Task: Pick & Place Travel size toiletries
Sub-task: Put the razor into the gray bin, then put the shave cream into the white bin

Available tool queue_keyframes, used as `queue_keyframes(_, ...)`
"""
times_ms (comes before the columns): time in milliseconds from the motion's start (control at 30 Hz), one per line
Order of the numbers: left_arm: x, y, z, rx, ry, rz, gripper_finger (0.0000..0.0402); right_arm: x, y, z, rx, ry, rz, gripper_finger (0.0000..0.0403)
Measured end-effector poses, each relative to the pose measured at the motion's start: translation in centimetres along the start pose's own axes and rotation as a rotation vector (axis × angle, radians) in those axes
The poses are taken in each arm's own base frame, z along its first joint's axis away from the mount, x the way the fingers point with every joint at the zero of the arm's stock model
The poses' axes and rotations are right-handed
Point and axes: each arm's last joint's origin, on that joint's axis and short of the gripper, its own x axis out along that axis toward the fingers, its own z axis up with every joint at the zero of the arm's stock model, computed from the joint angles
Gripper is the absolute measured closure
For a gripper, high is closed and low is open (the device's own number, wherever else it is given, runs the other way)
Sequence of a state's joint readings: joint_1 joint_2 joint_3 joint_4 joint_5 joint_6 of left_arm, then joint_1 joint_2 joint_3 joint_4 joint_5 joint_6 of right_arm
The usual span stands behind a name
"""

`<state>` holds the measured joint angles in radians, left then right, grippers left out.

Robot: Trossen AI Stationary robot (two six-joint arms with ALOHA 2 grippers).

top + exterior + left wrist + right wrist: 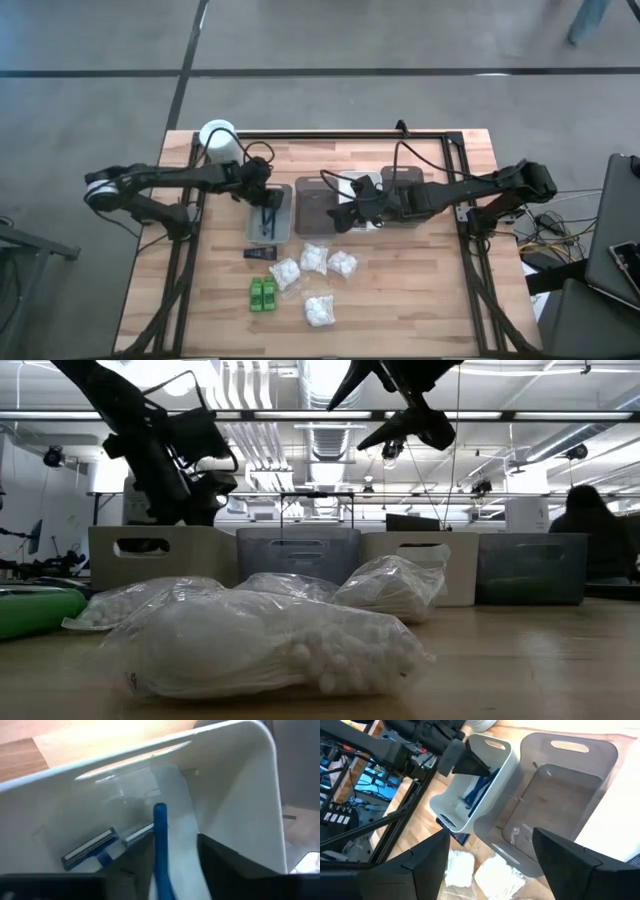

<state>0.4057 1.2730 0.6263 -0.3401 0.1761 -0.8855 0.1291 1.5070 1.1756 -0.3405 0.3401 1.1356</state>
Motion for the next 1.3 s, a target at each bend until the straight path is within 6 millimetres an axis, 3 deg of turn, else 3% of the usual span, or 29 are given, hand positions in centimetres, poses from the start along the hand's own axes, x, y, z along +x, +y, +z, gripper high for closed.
queue_keyframes(233,-2.7,-1.3,0.2,0.090,-0.036,-0.125,0.0145,0.1,-0.5,-0.5,0.001,0.045,-0.020,0.0106)
queue_keyframes(367,-5.7,-2.7,-0.5,0.320,-0.062,-0.266,0.0126,0.1,-1.0,-0.8,-0.016,0.072,-0.068,0.0099)
queue_keyframes(533,-9.1,-2.9,-4.0,0.657,0.039,-0.359,0.0131,0.1,-1.3,-0.9,-0.011,0.096,-0.091,0.0098)
queue_keyframes(700,-10.7,-1.2,-8.1,0.863,0.158,-0.206,0.0144,0.1,-1.3,-1.0,-0.005,0.104,-0.096,0.0109)
queue_keyframes(900,-10.1,-0.6,-11.6,1.025,0.166,-0.101,0.0153,0.1,-1.4,-1.0,0.009,0.103,-0.099,0.0117)
queue_keyframes(1067,-7.8,0.6,-13.6,0.975,0.229,0.007,0.0154,0.1,-1.4,-1.0,0.023,0.104,-0.104,0.0107)
queue_keyframes(1300,-5.2,0.8,-15.0,0.963,0.181,-0.089,0.0151,0.1,-1.4,-1.0,0.029,0.104,-0.104,0.0085)
